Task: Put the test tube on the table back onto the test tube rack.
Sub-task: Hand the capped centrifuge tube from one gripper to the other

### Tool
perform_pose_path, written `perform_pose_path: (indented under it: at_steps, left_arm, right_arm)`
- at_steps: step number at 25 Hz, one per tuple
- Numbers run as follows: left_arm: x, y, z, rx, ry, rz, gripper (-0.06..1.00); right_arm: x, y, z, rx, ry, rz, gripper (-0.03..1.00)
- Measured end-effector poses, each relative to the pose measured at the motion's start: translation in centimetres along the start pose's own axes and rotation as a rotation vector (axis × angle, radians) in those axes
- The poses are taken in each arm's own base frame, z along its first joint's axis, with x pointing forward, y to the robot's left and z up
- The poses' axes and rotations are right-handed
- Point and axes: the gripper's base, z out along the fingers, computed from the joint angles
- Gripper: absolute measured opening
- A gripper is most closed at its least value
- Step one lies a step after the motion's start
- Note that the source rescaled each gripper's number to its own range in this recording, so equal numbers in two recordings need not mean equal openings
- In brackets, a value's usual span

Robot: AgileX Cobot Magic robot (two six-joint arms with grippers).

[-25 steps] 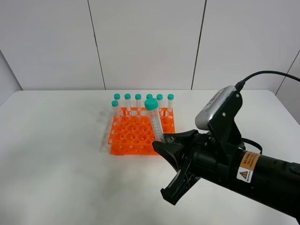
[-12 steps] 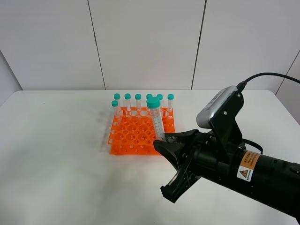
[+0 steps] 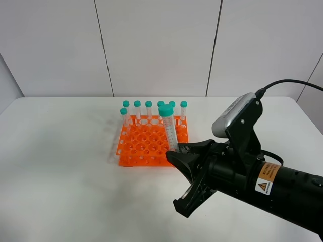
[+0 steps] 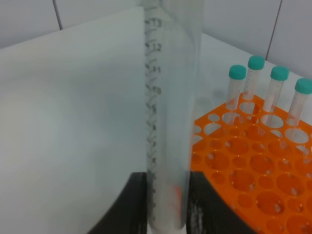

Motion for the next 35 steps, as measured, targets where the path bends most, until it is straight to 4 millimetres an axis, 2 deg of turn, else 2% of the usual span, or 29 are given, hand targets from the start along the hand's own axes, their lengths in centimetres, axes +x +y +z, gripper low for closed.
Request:
perform_pose_path:
  at_steps: [7, 11, 20, 28, 35]
  left_arm:
    - [-1.1, -0.2, 3.1, 0.167, 0.042, 0.057, 1.00]
    - [-1.8, -0.1, 5.7, 0.196, 0.061, 0.070, 1.00]
    - [-5.2, -0.3, 11.3, 0.299, 0.018, 0.006, 1.00]
    - [-4.5, -0.3, 17.4, 0.385, 0.039, -0.077, 1.00]
    - [-3.6, -0.1, 20.6, 0.405, 0.054, -0.118, 1.00]
  right_arm:
    - [0.0, 0.0, 0.0, 0.000, 0.001, -0.004, 0.02]
    - [0.0, 0.0, 0.0, 0.002, 0.002, 0.000, 0.02]
    - [0.0, 0.0, 0.0, 0.005, 0.003, 0.008, 0.02]
    - [0.0, -0.1, 0.0, 0.006, 0.003, 0.009, 0.02]
    - [0.0, -0.1, 0.0, 0.006, 0.003, 0.009, 0.02]
